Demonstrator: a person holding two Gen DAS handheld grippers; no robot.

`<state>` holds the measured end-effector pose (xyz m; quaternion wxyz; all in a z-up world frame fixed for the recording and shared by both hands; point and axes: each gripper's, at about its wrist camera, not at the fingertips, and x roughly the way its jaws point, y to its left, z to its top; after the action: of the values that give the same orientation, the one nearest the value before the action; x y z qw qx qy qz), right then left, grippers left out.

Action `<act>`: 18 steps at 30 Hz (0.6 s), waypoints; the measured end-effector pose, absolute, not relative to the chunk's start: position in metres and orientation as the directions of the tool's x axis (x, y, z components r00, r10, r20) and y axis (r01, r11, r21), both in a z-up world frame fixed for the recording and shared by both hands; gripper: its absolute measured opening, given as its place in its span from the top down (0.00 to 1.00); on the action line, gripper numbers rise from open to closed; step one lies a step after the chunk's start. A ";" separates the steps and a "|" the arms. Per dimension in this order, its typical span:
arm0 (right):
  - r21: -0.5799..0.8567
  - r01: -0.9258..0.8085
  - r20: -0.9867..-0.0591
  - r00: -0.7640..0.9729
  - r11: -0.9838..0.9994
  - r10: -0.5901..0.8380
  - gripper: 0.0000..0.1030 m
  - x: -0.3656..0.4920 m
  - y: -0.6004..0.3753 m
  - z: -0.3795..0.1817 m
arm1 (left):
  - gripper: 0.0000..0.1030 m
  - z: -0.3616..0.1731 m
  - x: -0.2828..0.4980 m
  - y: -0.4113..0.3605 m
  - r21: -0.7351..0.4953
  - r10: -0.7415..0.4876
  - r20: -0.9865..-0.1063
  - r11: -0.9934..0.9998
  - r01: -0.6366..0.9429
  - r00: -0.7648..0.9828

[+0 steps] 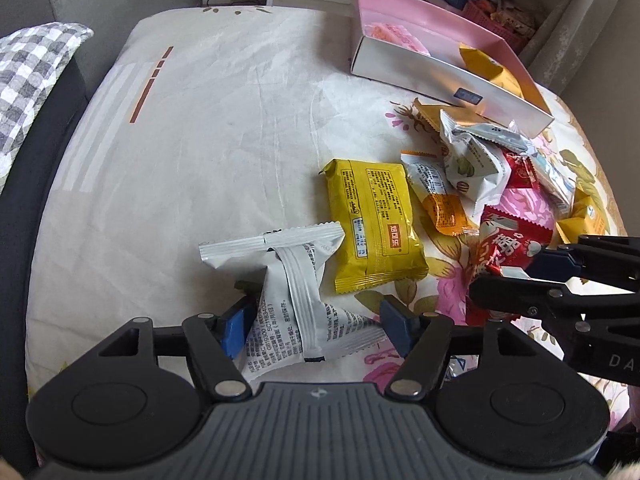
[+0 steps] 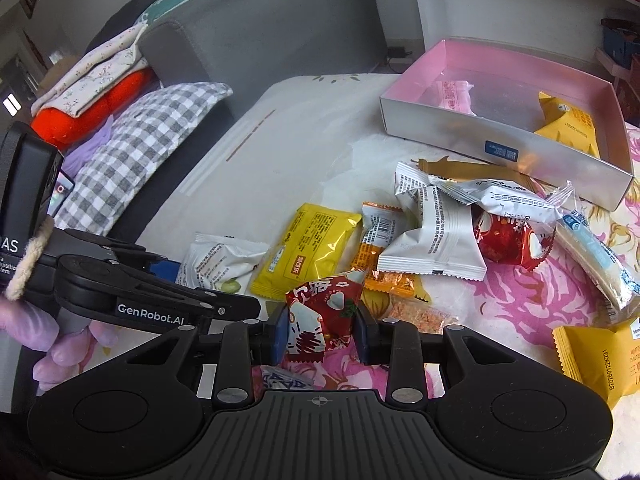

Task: Organize snacks
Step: 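Carry the white packet and red candy over the pink box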

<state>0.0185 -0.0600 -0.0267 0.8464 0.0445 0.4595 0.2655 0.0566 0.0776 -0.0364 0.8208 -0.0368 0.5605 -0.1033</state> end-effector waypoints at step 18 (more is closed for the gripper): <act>0.367 -0.352 -0.695 0.511 0.861 0.505 0.69 0.029 -0.091 0.000 | 0.44 -0.007 0.055 0.075 -0.097 -0.147 -0.876 0.987 0.131 0.460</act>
<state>0.0293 -0.0908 0.0004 0.8647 0.0894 0.4275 0.2480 0.0548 0.0751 -0.0067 0.8542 -0.0079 0.5134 -0.0815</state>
